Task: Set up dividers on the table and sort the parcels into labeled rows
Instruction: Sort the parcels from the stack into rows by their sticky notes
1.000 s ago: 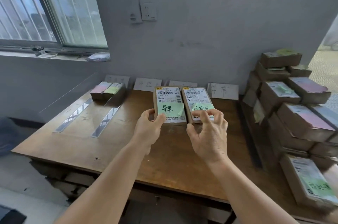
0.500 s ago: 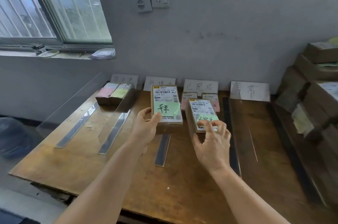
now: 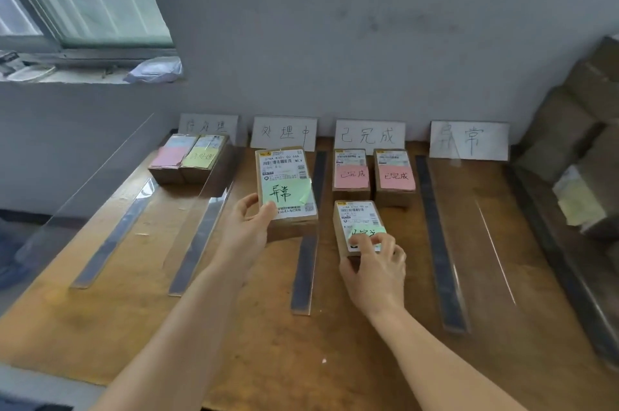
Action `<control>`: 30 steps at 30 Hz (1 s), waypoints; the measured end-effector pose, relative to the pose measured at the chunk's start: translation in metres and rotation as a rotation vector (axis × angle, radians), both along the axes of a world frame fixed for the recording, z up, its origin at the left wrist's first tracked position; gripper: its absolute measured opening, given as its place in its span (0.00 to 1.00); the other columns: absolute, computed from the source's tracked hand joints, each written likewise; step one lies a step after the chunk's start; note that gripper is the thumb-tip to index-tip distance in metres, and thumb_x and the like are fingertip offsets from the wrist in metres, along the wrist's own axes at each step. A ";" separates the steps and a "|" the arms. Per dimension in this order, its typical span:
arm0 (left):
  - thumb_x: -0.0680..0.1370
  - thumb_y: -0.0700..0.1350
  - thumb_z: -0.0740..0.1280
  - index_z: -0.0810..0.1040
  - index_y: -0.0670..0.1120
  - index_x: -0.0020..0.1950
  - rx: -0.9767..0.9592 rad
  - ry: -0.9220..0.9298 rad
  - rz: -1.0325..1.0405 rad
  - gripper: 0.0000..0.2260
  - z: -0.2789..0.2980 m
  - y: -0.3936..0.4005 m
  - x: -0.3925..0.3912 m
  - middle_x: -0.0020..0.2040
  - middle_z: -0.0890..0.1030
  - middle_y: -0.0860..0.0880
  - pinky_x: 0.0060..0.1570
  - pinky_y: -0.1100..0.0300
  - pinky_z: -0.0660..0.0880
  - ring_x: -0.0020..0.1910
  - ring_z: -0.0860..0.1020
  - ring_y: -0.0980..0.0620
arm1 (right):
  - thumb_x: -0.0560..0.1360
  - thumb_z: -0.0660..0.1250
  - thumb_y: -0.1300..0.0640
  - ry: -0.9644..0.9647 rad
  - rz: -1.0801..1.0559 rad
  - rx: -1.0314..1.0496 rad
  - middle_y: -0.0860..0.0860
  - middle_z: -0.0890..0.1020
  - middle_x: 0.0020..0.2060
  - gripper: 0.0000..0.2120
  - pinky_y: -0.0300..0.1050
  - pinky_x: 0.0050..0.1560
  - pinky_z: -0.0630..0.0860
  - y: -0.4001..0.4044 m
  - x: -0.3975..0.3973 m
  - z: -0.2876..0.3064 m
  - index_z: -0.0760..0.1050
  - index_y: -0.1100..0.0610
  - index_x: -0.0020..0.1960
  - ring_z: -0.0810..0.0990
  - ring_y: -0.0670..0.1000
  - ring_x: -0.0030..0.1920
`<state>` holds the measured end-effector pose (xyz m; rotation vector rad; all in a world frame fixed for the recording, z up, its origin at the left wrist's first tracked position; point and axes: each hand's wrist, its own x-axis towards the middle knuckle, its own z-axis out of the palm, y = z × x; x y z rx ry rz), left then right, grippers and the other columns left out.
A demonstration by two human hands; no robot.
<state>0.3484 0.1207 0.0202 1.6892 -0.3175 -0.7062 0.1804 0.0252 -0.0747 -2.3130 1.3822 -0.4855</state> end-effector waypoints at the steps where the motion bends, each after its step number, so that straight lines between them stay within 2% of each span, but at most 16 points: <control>1: 0.79 0.49 0.66 0.69 0.55 0.65 0.006 0.008 -0.011 0.15 -0.002 -0.001 0.004 0.52 0.82 0.52 0.45 0.58 0.79 0.51 0.81 0.53 | 0.74 0.66 0.45 0.009 -0.007 0.004 0.51 0.63 0.63 0.18 0.57 0.65 0.67 0.001 0.003 -0.003 0.68 0.43 0.62 0.61 0.59 0.65; 8: 0.78 0.51 0.67 0.69 0.58 0.63 0.006 0.031 -0.105 0.15 -0.010 -0.004 0.026 0.52 0.82 0.52 0.54 0.50 0.79 0.54 0.80 0.52 | 0.72 0.68 0.45 0.018 -0.060 0.031 0.51 0.62 0.60 0.19 0.55 0.62 0.68 0.003 0.025 -0.012 0.68 0.44 0.61 0.61 0.58 0.63; 13: 0.78 0.50 0.67 0.69 0.59 0.59 -0.019 0.044 -0.180 0.12 -0.010 -0.008 0.030 0.51 0.83 0.53 0.57 0.49 0.77 0.54 0.80 0.51 | 0.74 0.66 0.43 0.064 -0.064 0.042 0.51 0.63 0.64 0.24 0.55 0.65 0.65 0.000 0.030 0.001 0.66 0.45 0.67 0.60 0.57 0.65; 17: 0.78 0.50 0.67 0.69 0.61 0.57 -0.054 0.030 -0.244 0.12 -0.002 -0.017 0.026 0.49 0.83 0.54 0.55 0.50 0.78 0.54 0.80 0.52 | 0.78 0.61 0.47 -0.150 -0.133 -0.053 0.53 0.67 0.63 0.20 0.51 0.63 0.66 -0.003 0.025 0.032 0.68 0.50 0.69 0.64 0.56 0.65; 20: 0.78 0.51 0.67 0.69 0.60 0.60 -0.079 0.012 -0.324 0.13 0.008 -0.030 0.014 0.51 0.83 0.54 0.55 0.51 0.78 0.54 0.81 0.53 | 0.79 0.57 0.45 -0.369 -0.132 -0.029 0.50 0.68 0.64 0.19 0.45 0.58 0.67 -0.007 0.023 0.063 0.66 0.48 0.69 0.66 0.51 0.64; 22: 0.78 0.50 0.66 0.68 0.58 0.64 -0.103 -0.010 -0.359 0.15 0.016 -0.041 0.001 0.52 0.83 0.53 0.50 0.55 0.81 0.52 0.81 0.53 | 0.79 0.55 0.43 -0.473 -0.099 0.021 0.47 0.70 0.65 0.19 0.44 0.57 0.72 -0.010 0.020 0.082 0.64 0.45 0.69 0.69 0.48 0.64; 24: 0.79 0.50 0.66 0.67 0.57 0.64 -0.129 -0.018 -0.386 0.15 0.023 -0.054 -0.013 0.52 0.83 0.53 0.41 0.59 0.81 0.48 0.83 0.54 | 0.78 0.54 0.39 -0.537 -0.046 0.031 0.43 0.72 0.64 0.19 0.36 0.54 0.73 -0.014 0.013 0.097 0.63 0.42 0.68 0.72 0.45 0.62; 25: 0.79 0.50 0.65 0.67 0.57 0.64 -0.135 -0.015 -0.402 0.15 0.027 -0.062 -0.021 0.53 0.83 0.52 0.39 0.59 0.81 0.47 0.83 0.53 | 0.77 0.54 0.38 -0.557 -0.029 0.032 0.42 0.73 0.64 0.20 0.32 0.51 0.73 -0.018 0.007 0.103 0.63 0.41 0.67 0.73 0.43 0.61; 27: 0.79 0.50 0.65 0.66 0.57 0.65 -0.129 -0.009 -0.434 0.16 0.032 -0.080 -0.039 0.55 0.82 0.52 0.46 0.52 0.81 0.51 0.83 0.50 | 0.75 0.56 0.37 -0.571 -0.045 0.042 0.40 0.73 0.64 0.22 0.28 0.48 0.72 -0.031 -0.008 0.111 0.62 0.41 0.67 0.74 0.42 0.60; 30: 0.79 0.51 0.65 0.65 0.59 0.62 -0.122 -0.009 -0.459 0.15 0.039 -0.115 -0.069 0.58 0.81 0.52 0.56 0.46 0.77 0.57 0.79 0.47 | 0.76 0.63 0.43 -0.594 -0.113 0.062 0.39 0.73 0.65 0.23 0.36 0.52 0.75 -0.061 -0.035 0.118 0.61 0.39 0.68 0.73 0.44 0.61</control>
